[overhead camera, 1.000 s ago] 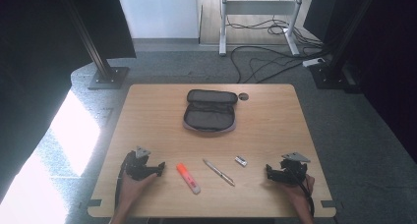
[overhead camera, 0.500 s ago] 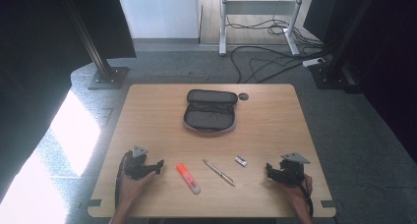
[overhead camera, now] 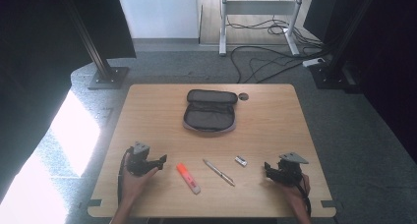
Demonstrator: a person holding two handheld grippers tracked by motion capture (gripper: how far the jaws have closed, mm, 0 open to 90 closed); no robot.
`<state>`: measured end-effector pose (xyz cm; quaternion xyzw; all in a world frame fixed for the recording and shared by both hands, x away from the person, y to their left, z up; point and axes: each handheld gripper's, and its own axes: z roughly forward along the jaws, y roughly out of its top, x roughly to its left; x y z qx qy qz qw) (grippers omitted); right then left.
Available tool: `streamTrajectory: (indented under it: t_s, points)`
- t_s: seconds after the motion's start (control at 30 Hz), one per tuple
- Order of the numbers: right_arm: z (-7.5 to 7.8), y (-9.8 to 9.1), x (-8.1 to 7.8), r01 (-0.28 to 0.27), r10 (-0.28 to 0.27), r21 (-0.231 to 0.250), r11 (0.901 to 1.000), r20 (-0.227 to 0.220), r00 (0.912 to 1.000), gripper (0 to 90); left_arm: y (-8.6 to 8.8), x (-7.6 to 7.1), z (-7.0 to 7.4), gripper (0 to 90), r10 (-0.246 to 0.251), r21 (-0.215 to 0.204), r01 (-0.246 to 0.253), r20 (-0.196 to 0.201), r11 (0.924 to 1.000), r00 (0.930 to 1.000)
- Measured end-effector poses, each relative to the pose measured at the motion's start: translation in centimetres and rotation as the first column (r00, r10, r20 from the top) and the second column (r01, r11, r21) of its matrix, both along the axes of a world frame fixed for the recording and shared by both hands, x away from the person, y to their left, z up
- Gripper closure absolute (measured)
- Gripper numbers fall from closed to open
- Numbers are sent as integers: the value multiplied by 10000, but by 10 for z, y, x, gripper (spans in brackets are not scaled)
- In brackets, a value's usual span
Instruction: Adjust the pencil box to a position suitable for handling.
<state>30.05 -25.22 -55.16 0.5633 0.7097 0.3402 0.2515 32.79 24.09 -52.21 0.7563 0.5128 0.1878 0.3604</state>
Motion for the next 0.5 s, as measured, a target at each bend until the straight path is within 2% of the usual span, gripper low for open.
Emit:
streamTrajectory:
  t_s: [0.1, 0.13, 0.33, 0.5]
  points:
    - [2, 0, 1, 9, -10, 109, 9999, 94, 10000, 267, -1, 3, 2, 209, -38, -5, 38, -16, 10000, 10000]
    - [3, 0, 2, -14, 10, 223, 9998, 160, 9999, 275, -2, 6, 4, 210, 5, -134, -5, -9, 9999, 10000]
    - [6, 5, 5, -234, 227, 360, 9991, 185, 9996, 291, -4, 14, 10, 217, 34, -393, -35, -14, 9992, 10000]
    - [11, 11, 8, -358, 345, 352, 9987, 382, 9987, 305, -6, 23, 13, 221, 80, -573, -81, -13, 9983, 10000]
